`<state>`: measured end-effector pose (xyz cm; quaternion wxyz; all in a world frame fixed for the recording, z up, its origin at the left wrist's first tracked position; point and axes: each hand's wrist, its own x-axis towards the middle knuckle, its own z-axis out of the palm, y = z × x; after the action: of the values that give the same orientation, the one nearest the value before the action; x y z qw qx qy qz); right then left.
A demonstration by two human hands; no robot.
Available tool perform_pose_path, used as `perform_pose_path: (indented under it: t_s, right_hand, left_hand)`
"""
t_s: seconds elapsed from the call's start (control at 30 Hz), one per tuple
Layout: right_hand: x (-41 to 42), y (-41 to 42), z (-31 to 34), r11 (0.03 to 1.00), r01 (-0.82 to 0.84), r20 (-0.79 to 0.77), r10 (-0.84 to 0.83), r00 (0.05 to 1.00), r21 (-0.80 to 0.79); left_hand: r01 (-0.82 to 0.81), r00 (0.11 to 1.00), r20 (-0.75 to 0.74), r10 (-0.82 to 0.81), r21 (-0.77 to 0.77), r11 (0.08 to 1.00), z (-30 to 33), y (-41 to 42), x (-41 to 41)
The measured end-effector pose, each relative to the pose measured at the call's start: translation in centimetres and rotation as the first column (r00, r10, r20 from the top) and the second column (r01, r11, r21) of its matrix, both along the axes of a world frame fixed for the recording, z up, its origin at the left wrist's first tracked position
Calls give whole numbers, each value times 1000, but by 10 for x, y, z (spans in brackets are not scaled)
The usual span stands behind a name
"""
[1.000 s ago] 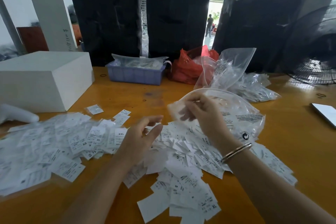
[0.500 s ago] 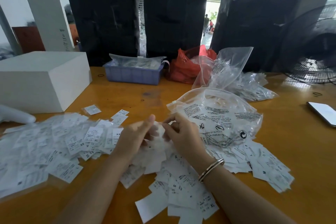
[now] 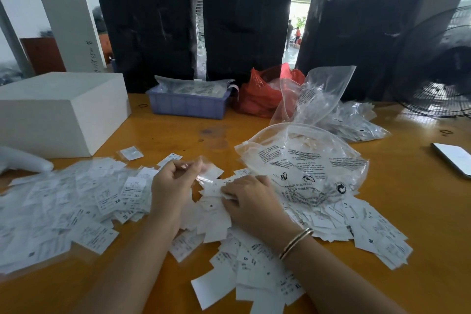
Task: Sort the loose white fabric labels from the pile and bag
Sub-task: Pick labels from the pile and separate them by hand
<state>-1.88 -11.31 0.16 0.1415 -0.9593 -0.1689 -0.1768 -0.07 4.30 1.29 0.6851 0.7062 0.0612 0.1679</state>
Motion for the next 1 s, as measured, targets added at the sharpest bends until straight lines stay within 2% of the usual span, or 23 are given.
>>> perform_pose_path:
  t_s: [0.13,0.33,0.43,0.53,0.6,0.67,0.73,1.0]
  right_hand:
    - [-2,-3,0,967,9,-31,-1,1000,254]
    - [-4,-9,6,881,18,-4,-19,1000,472]
    - [-6,-9,8,706,55,-44,-34,998,706]
    - [-9,-12,13,428,34,-17,-43,999,903]
    - [-12,-14,17,246,-41,39,16,999,968]
    - [-14,-13,21,145,-105,93,87,992,984]
    - [-16,-11,22,141,-146,130,114,985,979]
    - [-15,-11,16,376,-133,104,95,990,917]
  left_hand:
    - [-29,992,122,13,133,991,1,0,-3]
    - [-66,954,295,-41,344,937,2,-3,-8]
    - [-67,936,342,-81,399,915,1,-3,-8]
    - [-63,920,370,-128,461,885,0,-4,-8]
    - [-41,913,374,-164,483,875,-1,-4,-8]
    - [-8,906,374,-198,483,875,-1,-5,-9]
    - [5,901,374,-221,499,867,0,-6,-10]
    - [1,892,381,-243,537,844,-4,-5,-8]
